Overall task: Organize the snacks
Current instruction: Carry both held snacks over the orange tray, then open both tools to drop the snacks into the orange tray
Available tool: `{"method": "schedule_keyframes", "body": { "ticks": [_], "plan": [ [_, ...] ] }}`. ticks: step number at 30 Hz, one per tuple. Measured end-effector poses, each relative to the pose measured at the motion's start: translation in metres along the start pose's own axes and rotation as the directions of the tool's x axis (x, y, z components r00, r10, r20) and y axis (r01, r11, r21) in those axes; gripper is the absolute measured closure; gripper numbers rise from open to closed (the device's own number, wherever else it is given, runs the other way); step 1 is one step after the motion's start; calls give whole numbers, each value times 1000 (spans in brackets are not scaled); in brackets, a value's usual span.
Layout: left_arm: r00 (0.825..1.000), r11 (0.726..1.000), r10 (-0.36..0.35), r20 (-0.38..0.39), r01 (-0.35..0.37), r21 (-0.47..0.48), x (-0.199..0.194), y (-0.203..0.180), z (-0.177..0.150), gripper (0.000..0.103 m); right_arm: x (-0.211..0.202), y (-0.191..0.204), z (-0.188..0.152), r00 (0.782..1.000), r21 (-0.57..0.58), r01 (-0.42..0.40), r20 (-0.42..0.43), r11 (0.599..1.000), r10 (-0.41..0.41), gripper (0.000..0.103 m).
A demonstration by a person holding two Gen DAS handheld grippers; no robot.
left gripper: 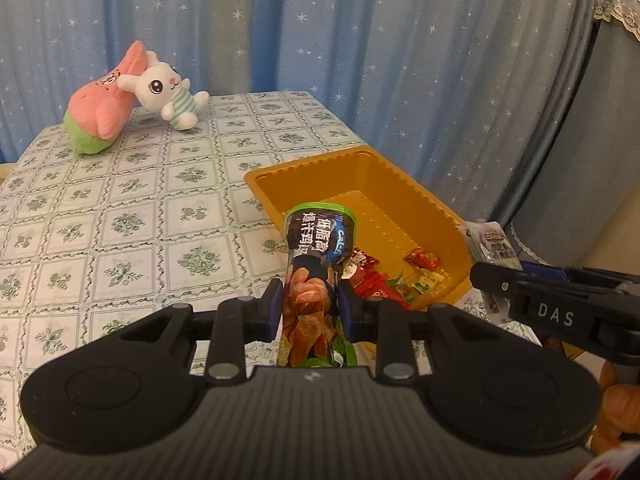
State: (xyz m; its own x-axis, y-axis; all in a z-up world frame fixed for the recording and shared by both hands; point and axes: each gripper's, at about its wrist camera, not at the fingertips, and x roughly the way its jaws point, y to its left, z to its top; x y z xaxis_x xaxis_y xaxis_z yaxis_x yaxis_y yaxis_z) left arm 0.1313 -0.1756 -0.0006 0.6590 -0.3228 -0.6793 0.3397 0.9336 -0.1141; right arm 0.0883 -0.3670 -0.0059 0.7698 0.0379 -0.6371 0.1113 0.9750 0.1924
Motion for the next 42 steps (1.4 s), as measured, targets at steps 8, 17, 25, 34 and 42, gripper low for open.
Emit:
{"method": "schedule_keyframes", "body": {
  "ticks": [8, 17, 25, 34, 42],
  "plan": [
    [1000, 1000, -21, -9, 21, 7, 21, -9, 13, 77, 12, -10, 11, 1000, -14, 6, -3, 1000, -6, 65],
    [999, 999, -33, -30, 33, -6, 59, -12, 32, 77, 42, -21, 27, 1000, -32, 2, -16, 999, -3, 65],
    [998, 999, -33, -45, 32, -18, 96, -10, 52, 77, 78, -25, 43, 999, -62, -25, -31, 998, 23, 65],
    [998, 1000, -28, -56, 27, -15, 133, -7, 73, 77, 117, -31, 62, 999, -84, -28, -42, 996, 24, 65],
    [997, 1000, -29, -69, 29, -1, 153, -6, 80, 77, 134, -38, 65, 998, -77, -24, -60, 997, 19, 65]
  ]
}}
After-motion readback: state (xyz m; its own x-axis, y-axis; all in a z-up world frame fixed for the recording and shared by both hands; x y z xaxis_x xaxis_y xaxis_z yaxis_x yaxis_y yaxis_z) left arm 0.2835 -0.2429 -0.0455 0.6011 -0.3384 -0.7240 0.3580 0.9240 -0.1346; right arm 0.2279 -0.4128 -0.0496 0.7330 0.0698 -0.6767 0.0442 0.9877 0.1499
